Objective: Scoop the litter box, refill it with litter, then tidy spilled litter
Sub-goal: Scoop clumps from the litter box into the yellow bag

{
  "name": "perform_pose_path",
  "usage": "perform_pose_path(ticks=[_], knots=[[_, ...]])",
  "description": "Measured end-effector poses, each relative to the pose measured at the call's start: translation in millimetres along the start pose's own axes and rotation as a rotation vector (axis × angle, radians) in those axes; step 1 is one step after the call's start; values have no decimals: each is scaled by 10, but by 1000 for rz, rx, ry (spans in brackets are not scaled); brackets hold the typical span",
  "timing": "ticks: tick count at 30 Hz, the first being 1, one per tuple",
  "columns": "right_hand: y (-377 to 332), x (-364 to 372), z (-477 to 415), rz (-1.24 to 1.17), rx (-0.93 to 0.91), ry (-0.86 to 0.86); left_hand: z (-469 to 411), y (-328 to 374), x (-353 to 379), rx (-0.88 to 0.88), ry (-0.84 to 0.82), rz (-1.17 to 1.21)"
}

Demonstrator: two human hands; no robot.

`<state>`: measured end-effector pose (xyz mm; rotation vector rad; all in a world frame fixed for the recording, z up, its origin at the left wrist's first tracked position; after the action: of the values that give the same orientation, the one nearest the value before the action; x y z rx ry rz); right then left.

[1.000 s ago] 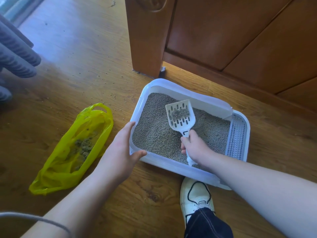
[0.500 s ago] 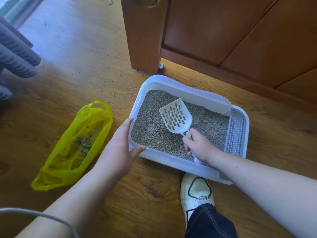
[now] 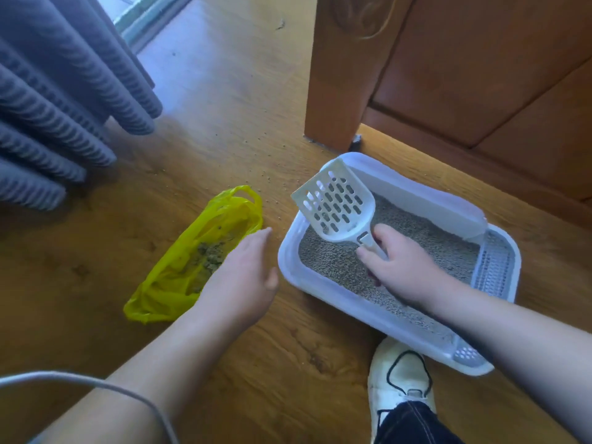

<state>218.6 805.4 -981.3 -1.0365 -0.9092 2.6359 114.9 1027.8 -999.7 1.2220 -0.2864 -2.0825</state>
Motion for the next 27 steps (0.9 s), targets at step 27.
perform_pose_path(ticks=[27], knots=[[-1631,850,-863,975,-357,-35,887,-1322,-702,-430,23,25]])
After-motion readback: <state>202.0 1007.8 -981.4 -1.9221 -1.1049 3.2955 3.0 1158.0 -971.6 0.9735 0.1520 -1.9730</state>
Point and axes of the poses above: each hand's wrist, its own z-axis away from the middle knuckle, its own x-axis out of the palm, y = z × x, the point moved 5 cm from there along -z, towards the middle knuckle, and after that the axes turned 10 degrees about -y, right-handed, at the moved point
